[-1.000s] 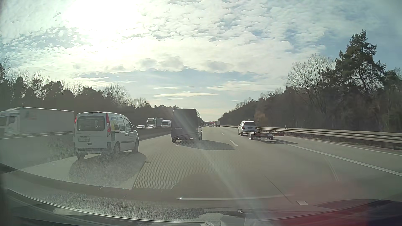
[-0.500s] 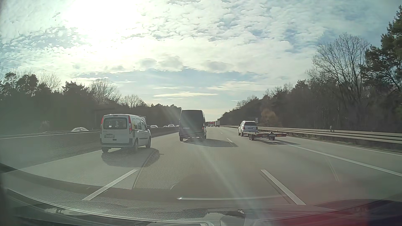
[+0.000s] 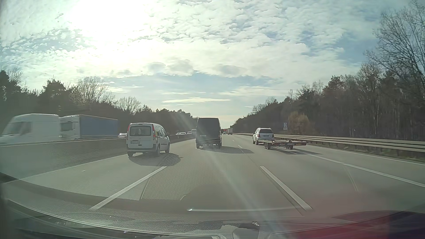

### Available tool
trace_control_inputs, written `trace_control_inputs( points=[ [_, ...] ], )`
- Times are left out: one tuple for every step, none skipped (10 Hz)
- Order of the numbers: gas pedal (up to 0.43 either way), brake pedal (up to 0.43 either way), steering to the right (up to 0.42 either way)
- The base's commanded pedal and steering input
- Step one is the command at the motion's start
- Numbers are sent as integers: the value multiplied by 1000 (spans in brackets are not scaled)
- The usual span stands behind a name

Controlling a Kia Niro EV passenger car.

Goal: Follow the waypoints while adhering to traffic rules and regulations

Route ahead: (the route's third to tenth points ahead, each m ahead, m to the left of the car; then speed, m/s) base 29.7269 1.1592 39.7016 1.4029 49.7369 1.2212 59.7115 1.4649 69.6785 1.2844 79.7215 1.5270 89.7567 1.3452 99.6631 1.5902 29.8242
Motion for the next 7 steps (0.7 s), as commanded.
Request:
trace_control_inputs(
  points=[
    [287, 0, -3],
    [287, 0, -3],
    [287, 0, -3],
    [287, 0, -3],
    [287, 0, -3],
    [287, 0, -3],
    [287, 0, -3]
  ],
)
